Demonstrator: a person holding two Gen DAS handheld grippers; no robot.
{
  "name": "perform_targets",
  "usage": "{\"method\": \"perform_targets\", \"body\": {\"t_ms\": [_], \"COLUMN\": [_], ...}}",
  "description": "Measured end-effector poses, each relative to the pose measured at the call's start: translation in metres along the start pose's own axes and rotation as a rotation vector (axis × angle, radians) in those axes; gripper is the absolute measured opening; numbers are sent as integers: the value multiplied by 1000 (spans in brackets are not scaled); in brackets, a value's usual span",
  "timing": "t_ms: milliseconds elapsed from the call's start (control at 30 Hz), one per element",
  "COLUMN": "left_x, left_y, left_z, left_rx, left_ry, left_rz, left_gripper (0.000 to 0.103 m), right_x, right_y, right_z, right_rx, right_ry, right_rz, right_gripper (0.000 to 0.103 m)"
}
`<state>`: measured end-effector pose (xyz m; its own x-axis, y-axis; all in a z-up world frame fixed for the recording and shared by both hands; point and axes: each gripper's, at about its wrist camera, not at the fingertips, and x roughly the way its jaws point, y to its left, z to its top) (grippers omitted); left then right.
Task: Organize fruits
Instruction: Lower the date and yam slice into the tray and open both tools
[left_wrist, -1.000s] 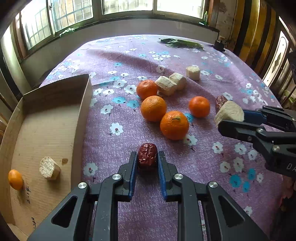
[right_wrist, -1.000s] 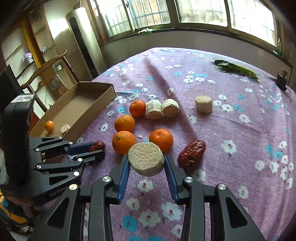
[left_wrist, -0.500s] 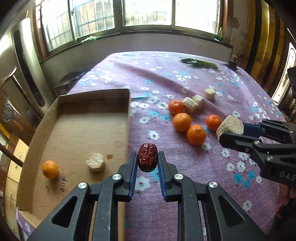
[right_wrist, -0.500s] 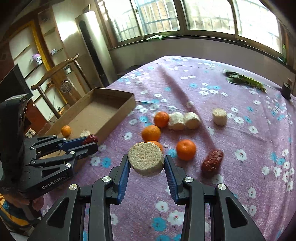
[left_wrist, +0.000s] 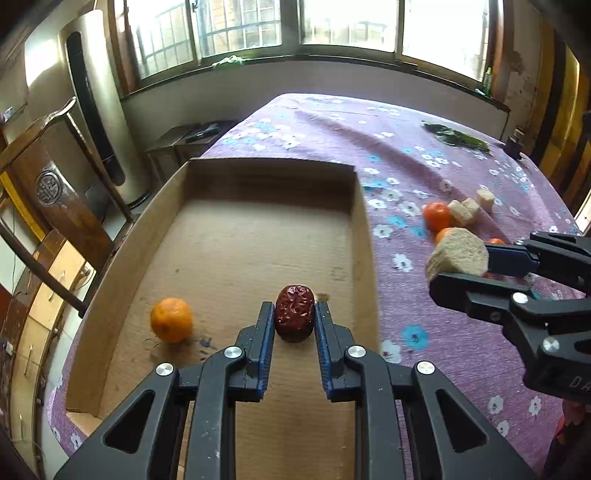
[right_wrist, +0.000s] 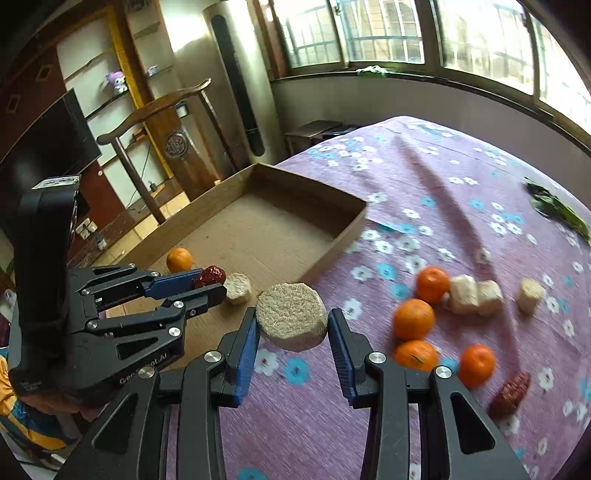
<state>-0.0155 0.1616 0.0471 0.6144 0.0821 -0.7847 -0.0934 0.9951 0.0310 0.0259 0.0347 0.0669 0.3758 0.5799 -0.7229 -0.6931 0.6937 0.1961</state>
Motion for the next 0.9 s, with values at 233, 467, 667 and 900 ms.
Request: {"method": "perform_targets", "body": {"t_ms": [233,467,667,900], "left_x": [5,10,17,19], "left_y": [21,30,29,28], "left_z": [-11,-19,-20,-17], "left_rx": [-36,-57,-66,-85], "left_ry": [38,64,74,74], "left_rz": [7,-6,3,13], "left_gripper": [21,21,21,21], "right_x": [45,81,107,104], "right_y": [17,19,17,14], "right_z": [22,36,45,43], "right_rx": [-45,-68,-82,-62], "right_ry": [60,121,155,150], "right_rz": [51,32,-17,-15], "right_gripper": [41,41,41,42]}}
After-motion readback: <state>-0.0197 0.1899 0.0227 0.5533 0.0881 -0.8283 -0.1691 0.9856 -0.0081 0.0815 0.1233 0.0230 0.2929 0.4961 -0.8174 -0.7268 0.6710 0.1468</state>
